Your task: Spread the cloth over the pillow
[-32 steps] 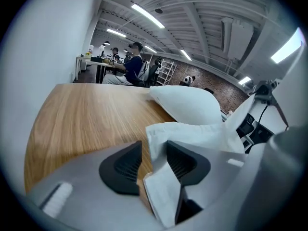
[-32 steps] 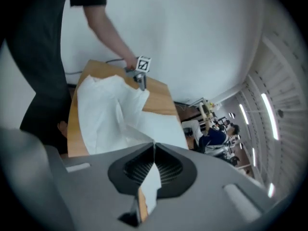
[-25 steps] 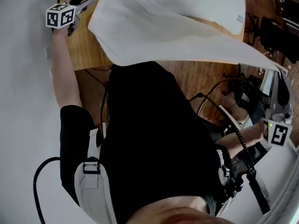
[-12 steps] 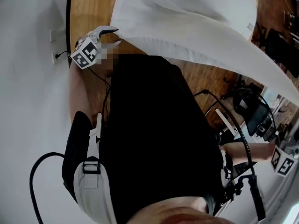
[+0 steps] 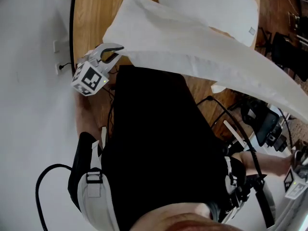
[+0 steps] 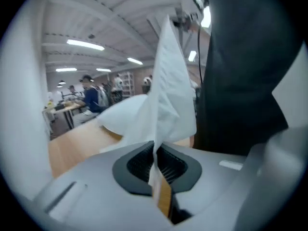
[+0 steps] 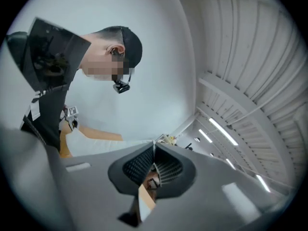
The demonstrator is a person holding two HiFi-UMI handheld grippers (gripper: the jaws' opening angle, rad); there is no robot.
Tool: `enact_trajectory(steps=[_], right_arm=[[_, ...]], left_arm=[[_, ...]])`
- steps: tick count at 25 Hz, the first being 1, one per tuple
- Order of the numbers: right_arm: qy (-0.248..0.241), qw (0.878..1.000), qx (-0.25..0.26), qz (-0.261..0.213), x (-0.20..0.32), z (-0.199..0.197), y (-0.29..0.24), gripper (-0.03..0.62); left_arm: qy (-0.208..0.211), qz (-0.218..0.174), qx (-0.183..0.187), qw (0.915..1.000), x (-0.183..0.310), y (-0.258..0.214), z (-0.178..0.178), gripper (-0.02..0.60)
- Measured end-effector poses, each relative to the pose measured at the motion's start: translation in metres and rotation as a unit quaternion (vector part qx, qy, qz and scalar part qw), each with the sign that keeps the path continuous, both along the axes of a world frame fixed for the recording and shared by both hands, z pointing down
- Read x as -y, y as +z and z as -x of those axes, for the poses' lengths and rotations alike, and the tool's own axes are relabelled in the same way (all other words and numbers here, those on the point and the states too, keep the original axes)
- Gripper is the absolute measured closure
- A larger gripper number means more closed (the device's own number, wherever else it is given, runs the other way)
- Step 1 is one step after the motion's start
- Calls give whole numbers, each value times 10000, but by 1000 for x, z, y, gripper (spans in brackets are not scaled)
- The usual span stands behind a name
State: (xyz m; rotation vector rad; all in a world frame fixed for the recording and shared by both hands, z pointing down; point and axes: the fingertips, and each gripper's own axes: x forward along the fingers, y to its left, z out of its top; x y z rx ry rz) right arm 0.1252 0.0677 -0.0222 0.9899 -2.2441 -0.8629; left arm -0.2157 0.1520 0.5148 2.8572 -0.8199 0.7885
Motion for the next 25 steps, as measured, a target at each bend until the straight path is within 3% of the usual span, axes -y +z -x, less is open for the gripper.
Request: enact_trajectory(steps=[2,3,5,6,7,8,9,11,12,13,14,15,17,19,20,23,25], right_arm=[[94,9980,460,-422,-11,-20,-34,588],[103,9952,743,-623,-16,-33,-49,588],[80,9865,1353,-922,-15,-61,-66,588],[66,9813,1648,-995,-9,-75,-67,588],[65,9764,1909,-1006,0,-89,-63,588],[88,9728,2112,-945,12,-101,-53,588],[149,9714,2233,-799,28,-111,-37,588],[394,9738,2226,-266,68,-125,13,588],[544,9748,2162,79,89,-128,46,588],[685,9743,2096,449,109,-130,80,588],[803,9720,2047,831,129,-129,116,588],[891,9675,2032,1209,149,-126,151,588],[1018,9547,2071,1876,182,-114,214,588],[1181,9436,1977,2378,191,-103,267,588],[1283,9394,1855,2580,188,-101,290,588],[1457,9308,1466,3015,177,-100,332,588],[1626,9264,1286,3143,176,-102,341,588]], left_arm=[[-725,-736,-203,9944,-9,-97,68,571],[-1202,-1134,-187,9861,-16,-147,102,571],[-1935,-2336,-245,9526,-21,-247,145,571],[-2072,-2921,-200,9335,-19,-288,153,571],[-2077,-3316,-35,9203,-14,-318,154,571],[-1945,-3499,250,9160,-6,-335,152,571],[-1641,-3514,604,9198,5,-339,146,571],[-618,-3286,1162,9352,38,-322,128,571],[-268,-2956,1280,9463,61,-299,125,571],[-275,-2371,1326,9620,90,-264,133,571],[-538,-1655,1308,9760,123,-222,146,570],[-833,-1062,1202,9835,160,-179,159,571],[-1178,-509,821,9883,231,-99,169,571],[-1404,-52,540,9886,270,-24,163,553],[-1497,170,447,9876,277,8,157,506],[-1677,487,401,9838,288,59,148,281],[-1915,438,255,9802,299,57,164,244]])
